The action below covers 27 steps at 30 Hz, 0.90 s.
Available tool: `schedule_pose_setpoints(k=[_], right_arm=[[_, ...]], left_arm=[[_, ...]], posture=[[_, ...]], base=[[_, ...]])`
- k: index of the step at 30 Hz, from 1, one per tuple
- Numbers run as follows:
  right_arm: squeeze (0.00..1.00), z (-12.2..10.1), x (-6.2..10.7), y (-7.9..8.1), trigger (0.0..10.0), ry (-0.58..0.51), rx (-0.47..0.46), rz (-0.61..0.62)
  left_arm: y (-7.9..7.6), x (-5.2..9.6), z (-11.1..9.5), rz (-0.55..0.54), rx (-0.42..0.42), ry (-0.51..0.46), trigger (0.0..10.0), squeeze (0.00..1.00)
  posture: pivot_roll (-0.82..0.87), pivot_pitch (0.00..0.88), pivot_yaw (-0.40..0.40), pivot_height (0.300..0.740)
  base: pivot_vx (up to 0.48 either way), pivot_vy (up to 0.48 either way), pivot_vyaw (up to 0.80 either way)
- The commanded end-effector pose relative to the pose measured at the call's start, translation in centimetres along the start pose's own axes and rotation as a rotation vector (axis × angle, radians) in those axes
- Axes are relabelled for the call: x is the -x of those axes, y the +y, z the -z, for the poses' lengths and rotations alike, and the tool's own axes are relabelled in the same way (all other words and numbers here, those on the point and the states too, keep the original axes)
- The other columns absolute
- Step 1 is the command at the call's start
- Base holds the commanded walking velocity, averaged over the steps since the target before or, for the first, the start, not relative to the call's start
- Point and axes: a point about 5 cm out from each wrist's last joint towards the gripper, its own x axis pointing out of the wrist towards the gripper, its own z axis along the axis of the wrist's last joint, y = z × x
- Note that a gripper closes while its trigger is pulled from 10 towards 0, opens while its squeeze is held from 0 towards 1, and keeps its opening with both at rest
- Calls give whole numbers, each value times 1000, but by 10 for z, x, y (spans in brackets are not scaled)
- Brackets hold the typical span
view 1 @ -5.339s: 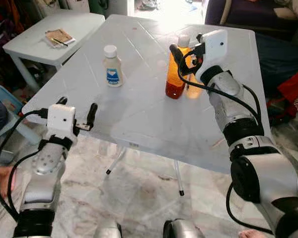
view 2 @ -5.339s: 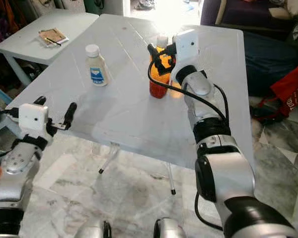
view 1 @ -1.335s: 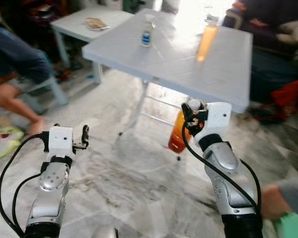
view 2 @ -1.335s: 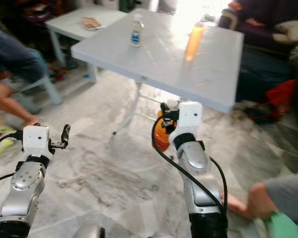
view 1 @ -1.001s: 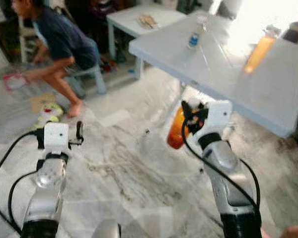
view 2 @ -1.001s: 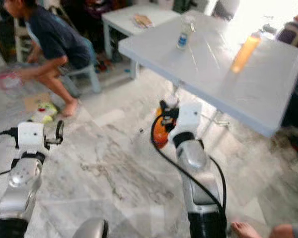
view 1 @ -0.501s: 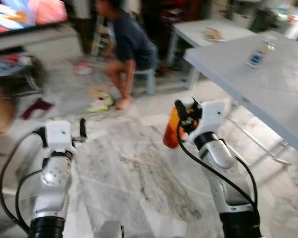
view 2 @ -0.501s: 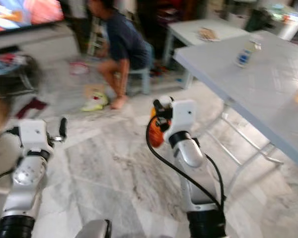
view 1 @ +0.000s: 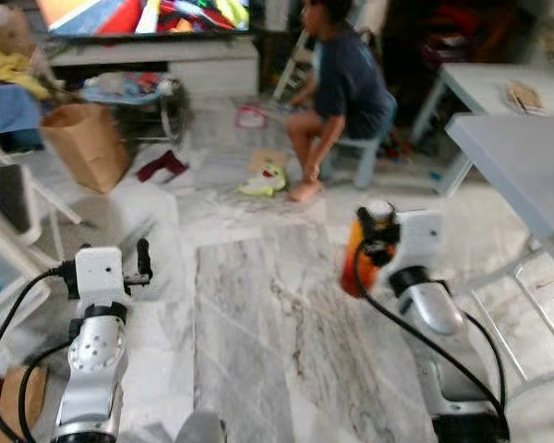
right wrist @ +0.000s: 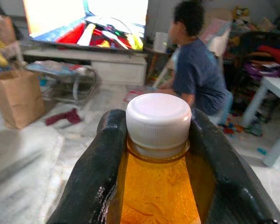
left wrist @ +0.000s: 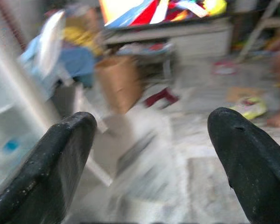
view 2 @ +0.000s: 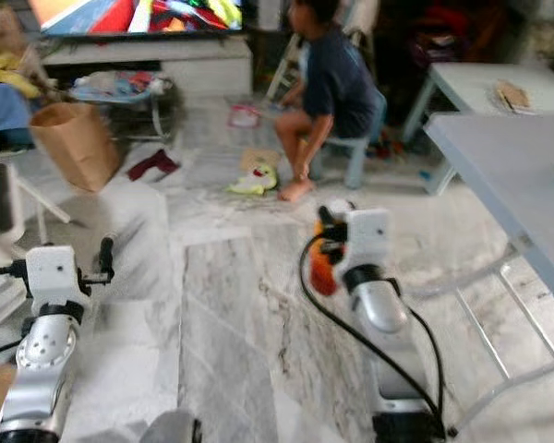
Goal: Restocking fridge
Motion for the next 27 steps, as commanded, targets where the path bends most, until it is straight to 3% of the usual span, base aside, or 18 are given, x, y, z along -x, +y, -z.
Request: schedule_pose_setpoints(k=[1, 7, 16, 19, 24, 27], right_arm=[[0, 1, 7, -4, 10000, -11, 20, 18], [0, 12, 10, -6, 10000, 0, 50, 46], [0, 9, -7, 5, 10000, -47, 64, 32], [0, 5, -9, 7, 10000, -60, 70, 21], [0, 5, -8, 13, 10000, -72, 117, -31], [0, 10, -5, 6, 10000, -48, 90, 10]], left_arm=[[-3, -1, -8, 4, -5, -39, 10000, 0], [-23, -2, -15, 143, -65, -84, 10000, 0], [-27, -22, -28, 130, -61, -111, 10000, 0], [-26, -22, -31, 123, -59, -116, 10000, 0], [-29, -18, -18, 156, -82, -81, 10000, 0], [-32, -19, -17, 151, -75, -55, 10000, 0]], posture=[[41, 0, -102, 740], [38, 0, -71, 740], [19, 0, -37, 740], [-4, 0, -28, 740], [-13, 0, -33, 740], [0, 0, -43, 740]], base=[[0, 0, 800], [0, 0, 800], [0, 0, 800], [0, 0, 800], [0, 0, 800], [0, 0, 798]])
